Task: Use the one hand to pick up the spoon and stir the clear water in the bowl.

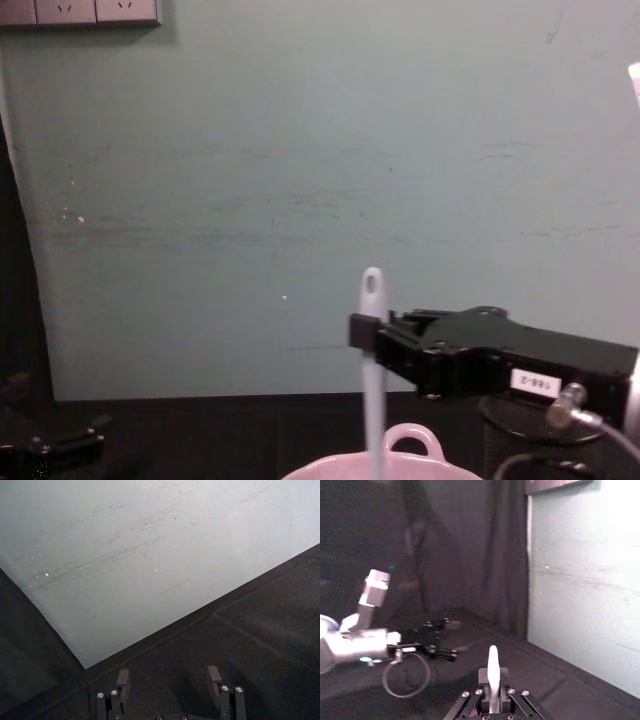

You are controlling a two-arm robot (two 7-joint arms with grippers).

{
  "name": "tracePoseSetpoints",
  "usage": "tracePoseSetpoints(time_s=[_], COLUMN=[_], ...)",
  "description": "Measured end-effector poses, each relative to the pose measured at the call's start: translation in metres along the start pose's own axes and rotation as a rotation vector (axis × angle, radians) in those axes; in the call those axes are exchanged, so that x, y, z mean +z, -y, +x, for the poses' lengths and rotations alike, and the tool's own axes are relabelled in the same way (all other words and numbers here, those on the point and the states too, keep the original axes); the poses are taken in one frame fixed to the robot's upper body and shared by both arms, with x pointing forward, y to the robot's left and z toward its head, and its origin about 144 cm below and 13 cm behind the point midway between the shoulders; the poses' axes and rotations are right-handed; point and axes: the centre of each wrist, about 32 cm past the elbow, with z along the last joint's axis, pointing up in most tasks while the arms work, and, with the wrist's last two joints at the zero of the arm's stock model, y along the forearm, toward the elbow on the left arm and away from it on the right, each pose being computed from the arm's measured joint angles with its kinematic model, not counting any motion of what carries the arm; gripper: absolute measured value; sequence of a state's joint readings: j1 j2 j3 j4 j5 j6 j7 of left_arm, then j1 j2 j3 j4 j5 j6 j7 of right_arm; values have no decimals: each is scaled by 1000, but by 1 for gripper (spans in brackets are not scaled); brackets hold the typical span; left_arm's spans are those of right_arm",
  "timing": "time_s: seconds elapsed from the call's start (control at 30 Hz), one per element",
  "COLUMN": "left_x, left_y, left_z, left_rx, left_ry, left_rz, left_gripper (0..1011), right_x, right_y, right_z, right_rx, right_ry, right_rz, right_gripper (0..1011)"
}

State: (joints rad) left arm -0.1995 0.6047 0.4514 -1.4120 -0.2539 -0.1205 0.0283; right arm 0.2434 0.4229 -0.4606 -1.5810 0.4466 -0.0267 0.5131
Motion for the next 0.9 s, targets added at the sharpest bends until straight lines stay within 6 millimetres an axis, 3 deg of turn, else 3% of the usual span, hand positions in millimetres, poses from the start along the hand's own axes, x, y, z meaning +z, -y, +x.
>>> tracePoseSetpoints(time_s=[0.37, 0.63, 0.9], left_x=[0, 0, 0], left_y=[0, 0, 0], left_z=[0, 0, 0], left_rx=[0, 0, 0], left_ry=[0, 0, 0], left_rz=[0, 0, 0], left_gripper=[1005, 1005, 1005], right_x=[-2, -9, -8], right_y=[-20, -31, -25], right_z=[-11, 1, 18], right_rx=[57, 17, -81], right_ry=[-28, -45, -13], right_rz=[33, 42, 26], right_gripper=[118, 119, 118])
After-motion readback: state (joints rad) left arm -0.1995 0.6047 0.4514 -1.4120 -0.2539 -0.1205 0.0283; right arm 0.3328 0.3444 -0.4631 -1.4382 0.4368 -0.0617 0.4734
